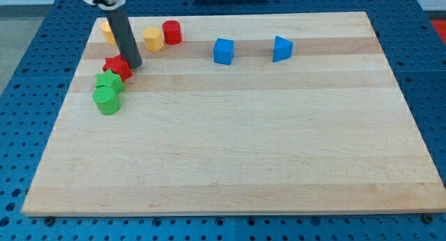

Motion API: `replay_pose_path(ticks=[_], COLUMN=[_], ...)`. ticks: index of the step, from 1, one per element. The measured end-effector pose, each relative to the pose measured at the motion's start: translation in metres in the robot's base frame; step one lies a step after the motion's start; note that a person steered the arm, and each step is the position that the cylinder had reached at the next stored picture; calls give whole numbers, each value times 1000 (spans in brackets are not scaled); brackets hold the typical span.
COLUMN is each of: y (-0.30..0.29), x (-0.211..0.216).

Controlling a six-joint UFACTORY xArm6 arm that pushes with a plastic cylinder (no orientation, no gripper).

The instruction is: Place the red circle to the bottom right of the yellow hexagon

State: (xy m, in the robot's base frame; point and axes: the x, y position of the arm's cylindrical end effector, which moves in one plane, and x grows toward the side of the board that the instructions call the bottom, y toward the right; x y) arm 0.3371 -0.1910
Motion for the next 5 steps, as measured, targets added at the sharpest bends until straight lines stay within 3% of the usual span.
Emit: replay_pose_path(ticks=[1, 3, 4, 5], y=[2, 93, 136, 131], x=[0, -23, -63, -116])
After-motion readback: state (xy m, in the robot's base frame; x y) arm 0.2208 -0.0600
